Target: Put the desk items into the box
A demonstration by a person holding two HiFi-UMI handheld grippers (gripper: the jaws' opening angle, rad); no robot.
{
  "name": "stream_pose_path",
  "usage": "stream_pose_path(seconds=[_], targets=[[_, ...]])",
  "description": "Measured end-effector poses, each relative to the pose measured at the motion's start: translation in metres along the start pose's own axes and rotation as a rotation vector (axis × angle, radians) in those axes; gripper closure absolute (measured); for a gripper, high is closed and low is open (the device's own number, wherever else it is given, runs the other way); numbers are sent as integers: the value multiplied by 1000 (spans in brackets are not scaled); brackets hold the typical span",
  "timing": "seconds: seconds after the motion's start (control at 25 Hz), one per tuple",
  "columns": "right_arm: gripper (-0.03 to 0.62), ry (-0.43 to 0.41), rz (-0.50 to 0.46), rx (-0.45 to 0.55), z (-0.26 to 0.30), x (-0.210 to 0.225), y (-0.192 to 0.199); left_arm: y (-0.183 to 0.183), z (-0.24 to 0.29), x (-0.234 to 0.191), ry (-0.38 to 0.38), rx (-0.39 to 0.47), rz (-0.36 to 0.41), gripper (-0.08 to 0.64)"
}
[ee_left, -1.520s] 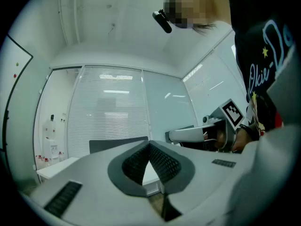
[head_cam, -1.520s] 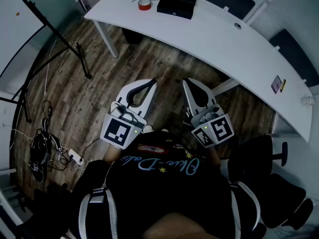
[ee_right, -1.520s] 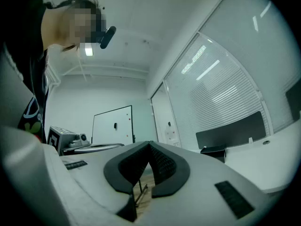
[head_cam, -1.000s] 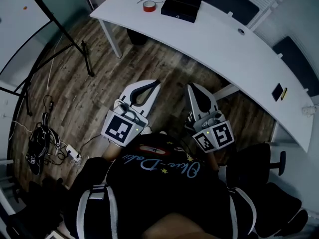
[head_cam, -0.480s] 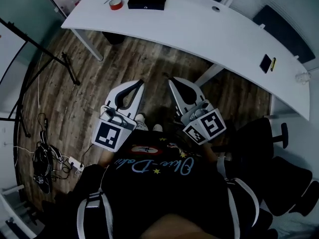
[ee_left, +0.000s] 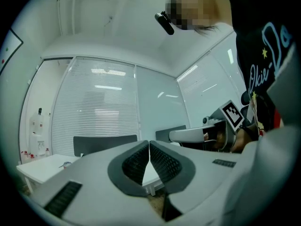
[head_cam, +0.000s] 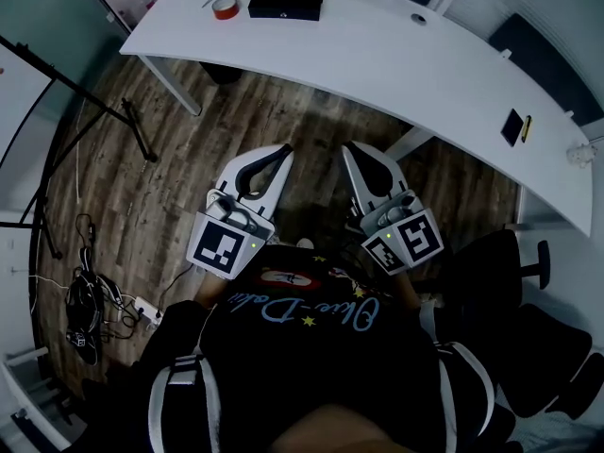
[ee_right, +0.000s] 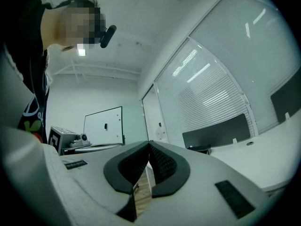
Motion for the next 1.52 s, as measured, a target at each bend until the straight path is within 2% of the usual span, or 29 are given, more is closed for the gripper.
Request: stream_pose_path(seconds=[0.36,0.52,0.88,1.16,1.52], targets=[[589,-19,1,-8,51,7,7,9,15,-46,16,5,-22,561],[589,-41,22,4,68,7,2,9,21,-58,19,6,-9,561],[589,-34,-31,-43,113,19,13,22,34,-100,26,20,-37,558],[589,-57,-26,-60,153,20,25,34,28,-140,-11,12,-47,558],[589,-61,-3,-70,202,20,41,45,24,-184,1,-4,-58,563]])
Point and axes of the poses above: the fingertips, and each gripper's own axes: z forward along the fingers, x to its right, y out of its underside, the point moved 2 cm from there along -z, backward along the fingers, and after that the axes turned 2 degrees about z, right-handed, at the moved point
